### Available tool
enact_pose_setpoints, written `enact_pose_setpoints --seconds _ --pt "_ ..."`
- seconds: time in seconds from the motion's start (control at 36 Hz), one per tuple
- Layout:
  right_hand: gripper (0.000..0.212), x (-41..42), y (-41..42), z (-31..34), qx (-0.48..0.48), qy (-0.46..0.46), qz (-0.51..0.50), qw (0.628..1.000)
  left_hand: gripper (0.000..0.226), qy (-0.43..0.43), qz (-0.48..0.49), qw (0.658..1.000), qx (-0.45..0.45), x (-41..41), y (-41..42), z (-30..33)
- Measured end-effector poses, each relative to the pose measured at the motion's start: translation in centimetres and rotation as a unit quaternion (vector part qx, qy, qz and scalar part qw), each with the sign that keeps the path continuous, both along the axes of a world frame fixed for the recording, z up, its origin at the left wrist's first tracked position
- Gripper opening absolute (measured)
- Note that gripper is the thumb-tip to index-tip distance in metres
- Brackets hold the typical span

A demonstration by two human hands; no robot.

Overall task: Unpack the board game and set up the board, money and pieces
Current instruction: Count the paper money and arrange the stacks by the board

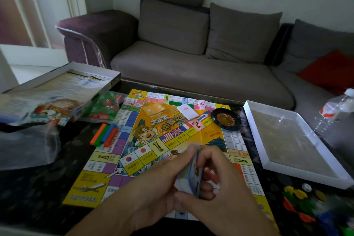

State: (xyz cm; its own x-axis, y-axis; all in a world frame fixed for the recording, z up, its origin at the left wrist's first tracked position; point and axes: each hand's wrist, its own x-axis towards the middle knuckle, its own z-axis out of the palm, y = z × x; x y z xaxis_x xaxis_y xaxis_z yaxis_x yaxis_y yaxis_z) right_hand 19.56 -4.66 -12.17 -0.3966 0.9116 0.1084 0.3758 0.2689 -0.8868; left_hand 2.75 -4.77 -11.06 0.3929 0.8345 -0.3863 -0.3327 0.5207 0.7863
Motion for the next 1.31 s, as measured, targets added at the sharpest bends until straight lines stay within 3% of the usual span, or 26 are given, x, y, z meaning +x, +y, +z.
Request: enact_pose_setpoints --seconds 0.08,0.14,0.17,0.22,0.28,0.33,0.47,0.56,0.67,0.81,0.92,1.06,1.14,1.22,1.31 --pt "0.057 -1.4 1.4 -0.1 0.052 -0.04 -0.058 0.996 0.067 0.058 0.039 0.997 -0.037 -1.7 1.2 -0.2" --pt "0.055 -2.9 3.5 -0.8 0.062 -0.104 -0.092 0.988 0.056 0.218 0.111 0.969 -0.024 -3.3 2.1 -0.6" --pt "0.055 -3.8 4.8 -1.3 0.062 -0.133 -0.102 0.984 0.046 0.332 0.113 0.936 0.016 -4.1 2.3 -0.8" --pt "0.051 -5.5 7.3 -2.1 0.063 -0.186 -0.106 0.975 0.027 0.536 0.053 0.835 0.112 -5.8 2.2 -1.2" --pt "0.046 -7.3 9.8 -2.9 0.069 -0.207 -0.09 0.972 0.022 0.66 -0.042 0.731 0.168 -7.0 2.1 -1.8" --pt "0.045 -9.4 12.1 -3.1 0.083 -0.228 -0.059 0.968 0.034 0.695 -0.139 0.685 0.168 -7.8 1.8 -2.4" --pt "0.048 -13.8 16.3 -2.4 0.139 -0.269 0.001 0.953 0.063 0.704 -0.276 0.64 0.133 -7.4 1.4 -2.8" --pt "0.051 -15.2 17.8 -2.4 0.168 -0.257 0.026 0.951 0.068 0.719 -0.289 0.62 0.118 -6.9 1.8 -2.7" --pt "0.054 -15.6 18.6 -4.2 0.175 -0.241 0.046 0.954 0.061 0.724 -0.276 0.623 0.107 -6.6 2.1 -2.7" --pt "0.044 -15.1 18.4 -7.2 0.165 -0.333 0.122 0.92 0.058 0.729 -0.27 0.618 0.12 -6.8 2.2 -3.3" --pt "0.04 -15.1 18.2 -7.5 0.141 -0.315 0.105 0.933 0.06 0.737 -0.273 0.605 0.125 -6.8 2.2 -3.6" --pt "0.008 -14.1 16.6 -7.1 0.144 -0.179 0.022 0.973 0.053 0.736 -0.265 0.608 0.132 -7.2 2.2 -3.6" --pt "0.011 -12.3 14.8 -6.4 0.152 -0.151 0.0 0.977 0.049 0.738 -0.248 0.612 0.141 -7.4 2.2 -3.3" --pt "0.014 -9.9 12.7 -5.8 0.208 -0.18 0.003 0.961 0.041 0.739 -0.216 0.613 0.176 -7.0 2.7 -3.4" --pt "0.018 -7.5 10.6 -4.8 0.19 -0.199 0.028 0.961 0.023 0.733 -0.183 0.618 0.219 -6.5 3.6 -3.4"
